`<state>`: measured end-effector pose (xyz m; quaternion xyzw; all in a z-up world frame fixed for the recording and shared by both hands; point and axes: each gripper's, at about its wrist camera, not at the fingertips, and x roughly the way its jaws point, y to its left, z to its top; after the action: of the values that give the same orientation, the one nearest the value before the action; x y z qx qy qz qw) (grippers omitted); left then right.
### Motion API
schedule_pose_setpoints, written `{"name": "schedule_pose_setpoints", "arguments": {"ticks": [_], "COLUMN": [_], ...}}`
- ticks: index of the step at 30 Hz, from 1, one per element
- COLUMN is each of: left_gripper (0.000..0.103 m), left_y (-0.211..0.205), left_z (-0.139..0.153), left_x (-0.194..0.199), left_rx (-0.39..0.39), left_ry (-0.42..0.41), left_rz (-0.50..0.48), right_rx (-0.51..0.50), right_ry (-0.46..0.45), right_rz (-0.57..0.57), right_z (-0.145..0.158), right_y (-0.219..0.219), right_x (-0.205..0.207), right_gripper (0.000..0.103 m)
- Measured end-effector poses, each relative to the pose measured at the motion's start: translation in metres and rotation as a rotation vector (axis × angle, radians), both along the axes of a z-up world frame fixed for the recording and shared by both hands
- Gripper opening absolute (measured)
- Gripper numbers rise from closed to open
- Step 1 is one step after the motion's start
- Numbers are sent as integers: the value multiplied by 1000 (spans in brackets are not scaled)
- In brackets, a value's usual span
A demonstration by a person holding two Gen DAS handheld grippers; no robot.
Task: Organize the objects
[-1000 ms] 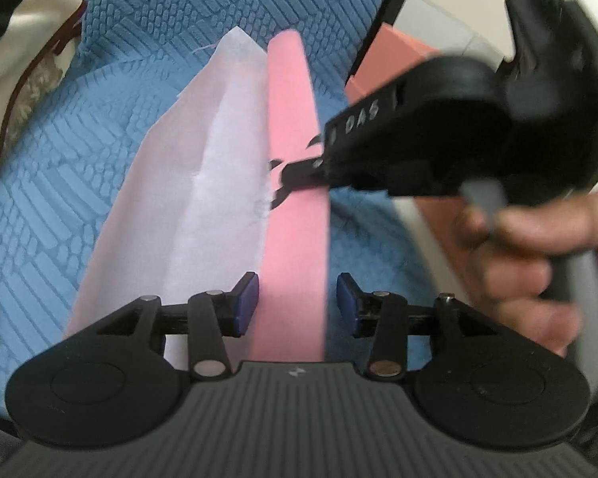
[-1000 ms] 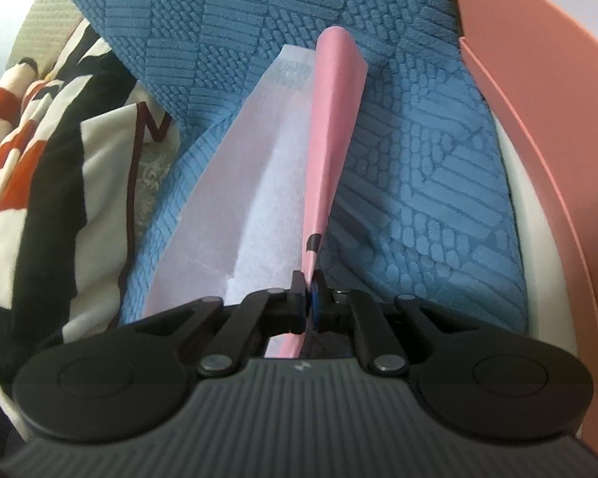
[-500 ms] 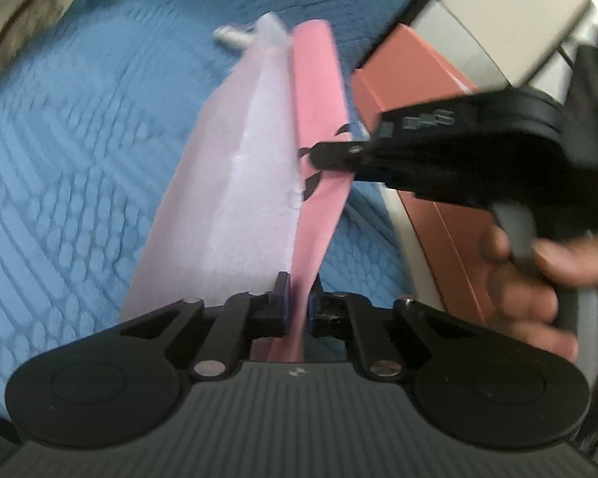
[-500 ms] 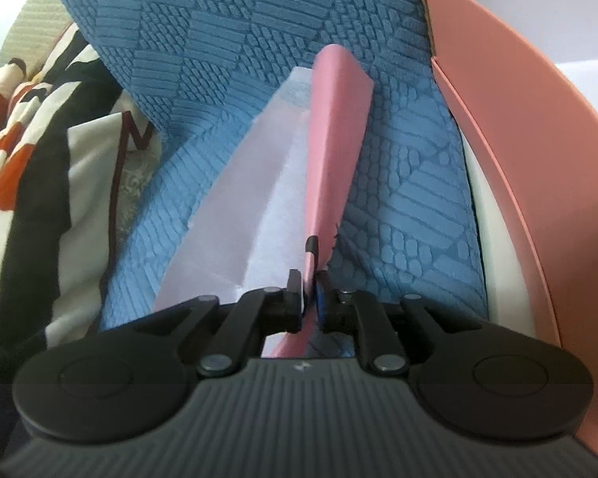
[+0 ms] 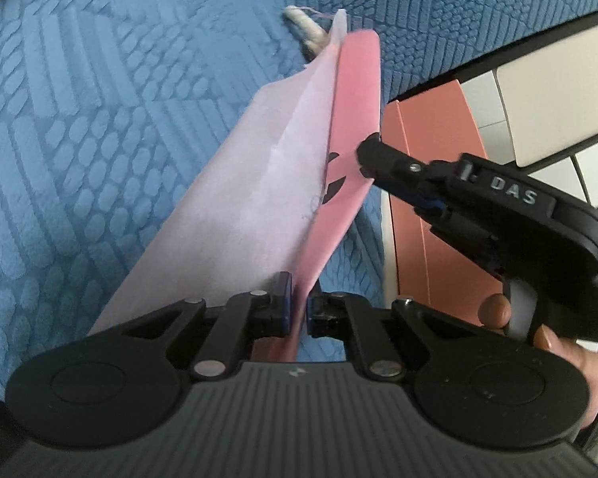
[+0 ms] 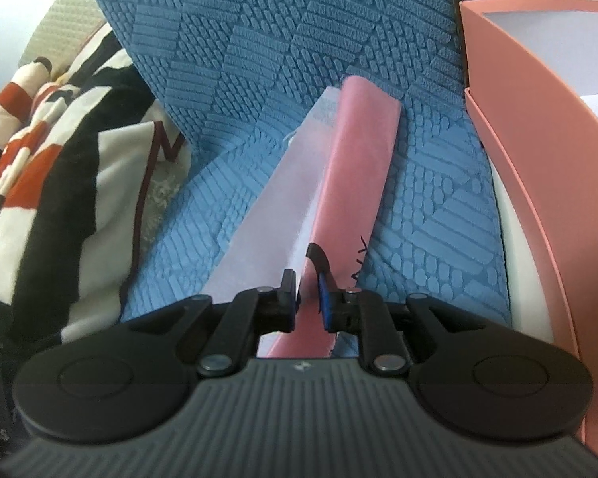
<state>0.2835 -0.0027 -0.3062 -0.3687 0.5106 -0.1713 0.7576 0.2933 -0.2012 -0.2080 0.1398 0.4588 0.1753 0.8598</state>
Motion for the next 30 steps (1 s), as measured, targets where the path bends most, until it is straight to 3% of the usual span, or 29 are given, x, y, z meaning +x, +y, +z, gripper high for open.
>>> {"name": "schedule_pose_setpoints", "arguments": {"ticks": [6,12,17,25,30], "left_gripper": [9,9,10,10,10], "left_y": [10,13,18,33,27], "left_z": [-1,5,20,46,47], "left_x": [0,-1,-4,-12,-12], "left_rx": [-38,-3,70,139,165], "left_ry": [33,20,-40,-156,-170], "left_rz": [42,52,74,129,102], "right_rx": [8,-4,7,-24,-26], "right_ry": [-8,37,83,71,66], "right_rz": [34,55,39,58,61], "right_z": [-2,-21,-35,-34,-34], "right_y": [7,20,18,22,23], "right_x": [-1,4,11,12,12], "right_gripper": [16,14,11,9,9]}}
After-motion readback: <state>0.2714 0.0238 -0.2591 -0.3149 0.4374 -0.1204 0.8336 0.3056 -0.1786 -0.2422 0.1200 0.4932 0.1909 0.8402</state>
